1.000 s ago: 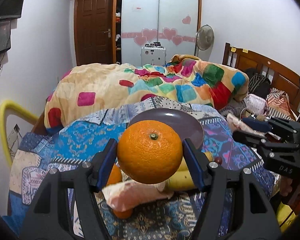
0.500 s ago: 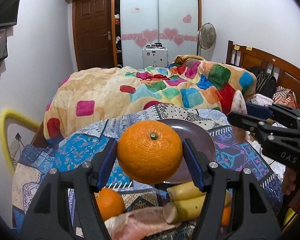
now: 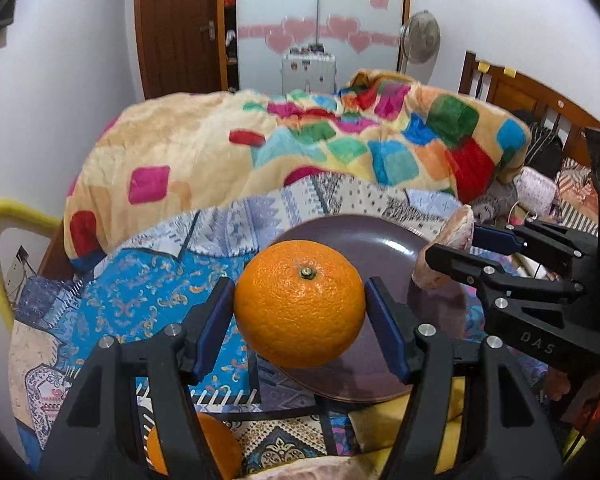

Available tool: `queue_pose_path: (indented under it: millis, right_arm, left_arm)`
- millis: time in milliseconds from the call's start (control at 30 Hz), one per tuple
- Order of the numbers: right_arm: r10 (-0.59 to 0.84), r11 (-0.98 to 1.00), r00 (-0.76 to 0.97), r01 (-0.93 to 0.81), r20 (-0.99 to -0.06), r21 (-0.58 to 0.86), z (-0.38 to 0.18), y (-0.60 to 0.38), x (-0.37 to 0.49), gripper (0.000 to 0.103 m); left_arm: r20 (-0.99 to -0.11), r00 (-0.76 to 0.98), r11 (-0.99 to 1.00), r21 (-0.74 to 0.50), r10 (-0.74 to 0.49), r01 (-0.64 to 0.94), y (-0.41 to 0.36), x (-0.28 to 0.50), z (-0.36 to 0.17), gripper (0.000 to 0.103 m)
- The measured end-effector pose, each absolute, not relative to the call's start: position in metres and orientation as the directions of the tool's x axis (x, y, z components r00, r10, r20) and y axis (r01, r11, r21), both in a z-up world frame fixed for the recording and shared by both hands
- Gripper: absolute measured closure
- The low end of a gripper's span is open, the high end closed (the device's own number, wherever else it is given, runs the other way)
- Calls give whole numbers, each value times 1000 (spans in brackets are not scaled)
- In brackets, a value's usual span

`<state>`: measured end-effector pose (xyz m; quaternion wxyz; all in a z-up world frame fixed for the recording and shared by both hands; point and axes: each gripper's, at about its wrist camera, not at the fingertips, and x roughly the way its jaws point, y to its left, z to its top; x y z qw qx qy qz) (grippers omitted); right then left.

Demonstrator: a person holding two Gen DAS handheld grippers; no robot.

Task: Organize fruits
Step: 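Lower the orange onto the purple plate with the left gripper while the right places the pomelo, then open both grippers and withdraw them from the purple plate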

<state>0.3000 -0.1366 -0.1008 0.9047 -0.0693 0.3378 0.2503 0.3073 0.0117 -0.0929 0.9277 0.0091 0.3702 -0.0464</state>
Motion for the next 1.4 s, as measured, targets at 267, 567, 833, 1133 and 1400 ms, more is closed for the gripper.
queue_pose_path:
  millis: [267, 567, 833, 1133, 1400]
  right_arm:
    - [438, 842, 606, -535, -664, 68, -108, -124, 310, 68]
    - [441, 810, 527, -582, -727, 70, -124, -117, 304, 67]
    - [448, 808, 491, -579, -747, 104, -128, -124, 300, 64]
    - [433, 824, 549, -563, -715, 67, -107, -137, 277, 55]
    - [437, 825, 593, -563, -676, 40, -86, -145, 245, 50]
  left_arm:
    - [-759, 645, 996, -51, -87, 75, 18, 324, -105, 37]
    - [-815, 571, 994, -59, -98, 87, 14, 331, -119, 37]
    - [-755, 648, 993, -36, -103, 115, 7, 319, -98, 28]
    - [-720, 688, 993, -14, -92, 118, 6, 287, -78, 28]
    - [-688, 722, 997, -21, -71, 77, 20, 245, -61, 21]
